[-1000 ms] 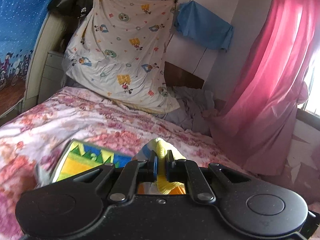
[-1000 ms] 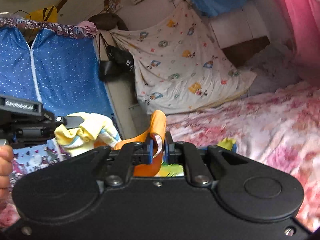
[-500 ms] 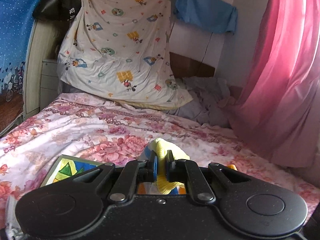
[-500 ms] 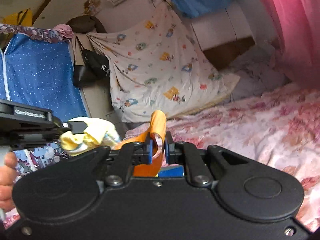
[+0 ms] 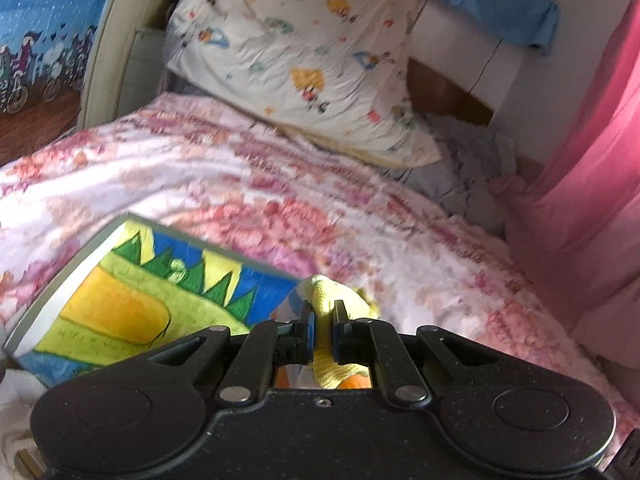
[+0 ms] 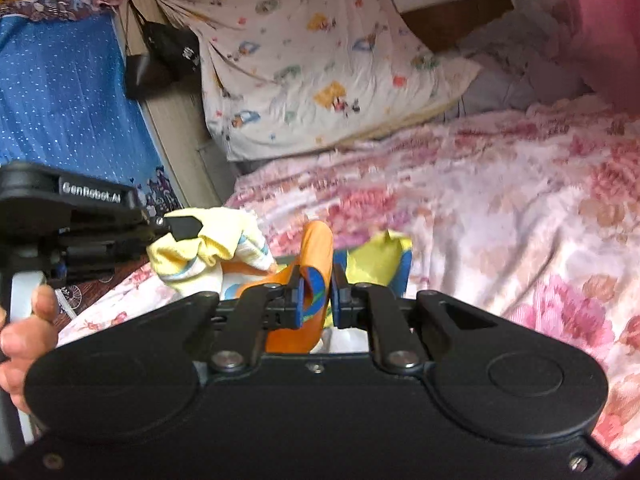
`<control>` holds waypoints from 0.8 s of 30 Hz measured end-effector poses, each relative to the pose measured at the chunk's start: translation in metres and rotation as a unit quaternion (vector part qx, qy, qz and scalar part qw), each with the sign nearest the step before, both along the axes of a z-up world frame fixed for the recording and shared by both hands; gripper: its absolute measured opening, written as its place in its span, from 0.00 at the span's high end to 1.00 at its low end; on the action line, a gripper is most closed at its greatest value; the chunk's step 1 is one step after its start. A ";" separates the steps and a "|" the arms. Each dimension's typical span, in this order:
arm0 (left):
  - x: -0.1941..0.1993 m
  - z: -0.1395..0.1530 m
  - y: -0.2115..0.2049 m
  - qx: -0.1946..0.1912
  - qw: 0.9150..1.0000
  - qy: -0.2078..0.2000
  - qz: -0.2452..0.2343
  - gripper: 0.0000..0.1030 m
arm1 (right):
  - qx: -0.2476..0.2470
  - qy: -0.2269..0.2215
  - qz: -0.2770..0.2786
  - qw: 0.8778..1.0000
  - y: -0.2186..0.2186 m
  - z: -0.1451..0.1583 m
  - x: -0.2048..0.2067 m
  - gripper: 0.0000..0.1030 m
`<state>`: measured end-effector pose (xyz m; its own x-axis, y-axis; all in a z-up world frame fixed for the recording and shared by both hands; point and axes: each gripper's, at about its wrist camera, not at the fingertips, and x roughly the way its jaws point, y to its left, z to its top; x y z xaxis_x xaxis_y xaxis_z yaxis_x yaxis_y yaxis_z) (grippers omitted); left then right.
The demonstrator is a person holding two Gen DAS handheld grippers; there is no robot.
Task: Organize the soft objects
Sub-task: 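Carry the yellow cloth and orange piece onto the dinosaur drawing frame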
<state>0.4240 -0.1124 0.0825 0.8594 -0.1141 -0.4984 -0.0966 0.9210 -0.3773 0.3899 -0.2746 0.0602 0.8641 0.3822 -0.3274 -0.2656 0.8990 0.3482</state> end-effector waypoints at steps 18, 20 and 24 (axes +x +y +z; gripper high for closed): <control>0.026 -0.047 -0.019 0.107 0.981 0.163 -0.013 0.91 | -0.062 0.079 -0.004 0.995 -0.007 -0.014 0.038 0.87; 0.026 -0.048 -0.021 0.114 0.980 0.164 -0.015 0.89 | -0.068 0.083 -0.003 0.994 -0.005 -0.018 0.042 0.84; 0.025 -0.048 -0.020 0.109 0.980 0.165 -0.015 0.81 | -0.065 0.085 0.001 0.994 -0.006 -0.017 0.042 0.77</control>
